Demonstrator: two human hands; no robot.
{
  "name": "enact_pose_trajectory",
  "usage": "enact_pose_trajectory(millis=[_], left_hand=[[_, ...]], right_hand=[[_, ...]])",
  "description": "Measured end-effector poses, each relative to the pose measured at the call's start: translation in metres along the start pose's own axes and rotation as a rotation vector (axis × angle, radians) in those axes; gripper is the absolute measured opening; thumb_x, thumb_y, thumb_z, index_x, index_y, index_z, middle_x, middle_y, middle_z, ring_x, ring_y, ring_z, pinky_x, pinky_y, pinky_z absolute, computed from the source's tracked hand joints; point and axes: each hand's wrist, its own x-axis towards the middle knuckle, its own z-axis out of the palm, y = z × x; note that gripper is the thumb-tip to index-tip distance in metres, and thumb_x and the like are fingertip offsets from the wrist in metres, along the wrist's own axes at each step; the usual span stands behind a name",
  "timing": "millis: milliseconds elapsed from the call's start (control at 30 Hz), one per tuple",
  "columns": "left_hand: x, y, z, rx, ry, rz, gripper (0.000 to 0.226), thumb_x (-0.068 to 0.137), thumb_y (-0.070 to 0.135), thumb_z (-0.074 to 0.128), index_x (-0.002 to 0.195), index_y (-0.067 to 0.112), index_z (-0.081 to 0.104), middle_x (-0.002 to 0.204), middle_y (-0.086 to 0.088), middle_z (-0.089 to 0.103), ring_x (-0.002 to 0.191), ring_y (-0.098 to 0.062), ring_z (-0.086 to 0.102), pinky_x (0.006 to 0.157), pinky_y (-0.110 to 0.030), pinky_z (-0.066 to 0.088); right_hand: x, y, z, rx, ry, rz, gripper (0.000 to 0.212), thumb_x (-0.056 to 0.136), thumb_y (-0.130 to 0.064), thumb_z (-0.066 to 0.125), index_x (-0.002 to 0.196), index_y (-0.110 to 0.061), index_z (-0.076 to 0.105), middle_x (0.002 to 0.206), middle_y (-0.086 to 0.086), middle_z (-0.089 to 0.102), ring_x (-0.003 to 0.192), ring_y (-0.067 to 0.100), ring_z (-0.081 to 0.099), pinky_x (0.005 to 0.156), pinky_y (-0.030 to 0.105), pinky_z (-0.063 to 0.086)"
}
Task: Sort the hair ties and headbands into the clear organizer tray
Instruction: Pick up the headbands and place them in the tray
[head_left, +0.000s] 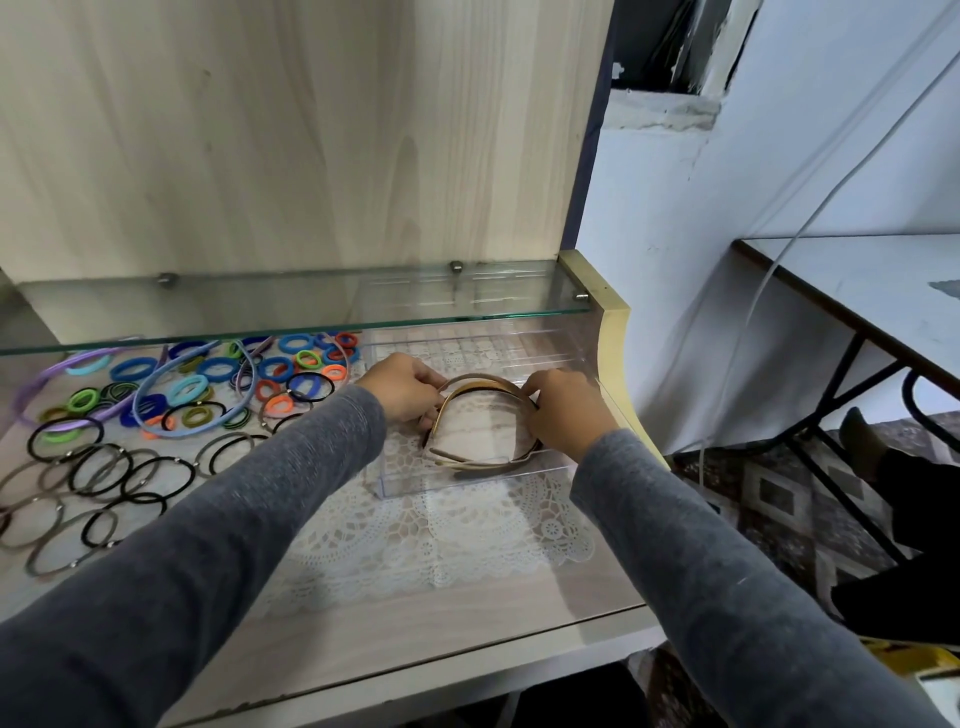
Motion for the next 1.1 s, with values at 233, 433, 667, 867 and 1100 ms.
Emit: enact_pose_trajectory(millis=[233, 433, 667, 867, 1100], left_hand=[[-0.007, 0.0, -0.001, 0.291, 0.034, 0.131, 0.022, 0.088, 0.013, 0.063, 0.107, 0.019, 0.074, 0.074, 0.01, 0.064, 0.077, -0.012, 0.06, 0.079, -0.026, 0.051], [-0.011, 0.004, 0.004, 0.425, 0.083, 0.149, 0.027, 0.089, 0.015, 0.059, 0.112, 0.021, 0.073, 0.112, 0.001, 0.069, 0.091, -0.012, 0.056, 0.078, -0.021, 0.042], [-0.01, 0.002, 0.004, 0.411, 0.102, 0.168, 0.029, 0.09, 0.011, 0.057, 0.113, 0.02, 0.072, 0.113, 0.001, 0.07, 0.089, -0.011, 0.057, 0.078, -0.021, 0.042], [-0.009, 0.001, 0.002, 0.344, 0.17, 0.192, 0.031, 0.089, 0.012, 0.057, 0.116, 0.02, 0.07, 0.12, 0.0, 0.067, 0.103, -0.013, 0.059, 0.086, -0.019, 0.041], [-0.012, -0.001, 0.01, 0.338, 0.194, 0.215, 0.03, 0.089, 0.008, 0.055, 0.111, 0.019, 0.072, 0.112, -0.001, 0.069, 0.09, -0.011, 0.055, 0.081, -0.021, 0.042]], right_hand=[[0.001, 0.001, 0.0, 0.0, -0.002, -0.001, 0.026, 0.087, -0.009, 0.056, 0.111, -0.014, 0.067, 0.106, 0.007, 0.065, 0.093, 0.023, 0.06, 0.085, 0.031, 0.052], [0.001, 0.001, 0.0, -0.006, -0.006, 0.005, 0.028, 0.086, -0.007, 0.055, 0.11, -0.014, 0.067, 0.106, 0.007, 0.066, 0.094, 0.023, 0.061, 0.087, 0.035, 0.052], [-0.001, 0.001, -0.001, 0.009, 0.012, -0.001, 0.032, 0.087, -0.007, 0.054, 0.116, -0.014, 0.065, 0.113, 0.008, 0.06, 0.101, 0.025, 0.057, 0.09, 0.035, 0.05], [0.002, 0.001, 0.0, 0.096, 0.028, 0.033, 0.035, 0.086, -0.004, 0.055, 0.117, -0.017, 0.064, 0.113, 0.009, 0.064, 0.101, 0.025, 0.06, 0.088, 0.033, 0.051], [0.007, 0.004, 0.004, 0.176, 0.041, 0.093, 0.033, 0.085, -0.006, 0.059, 0.117, -0.014, 0.066, 0.112, 0.008, 0.066, 0.101, 0.023, 0.061, 0.091, 0.032, 0.051]])
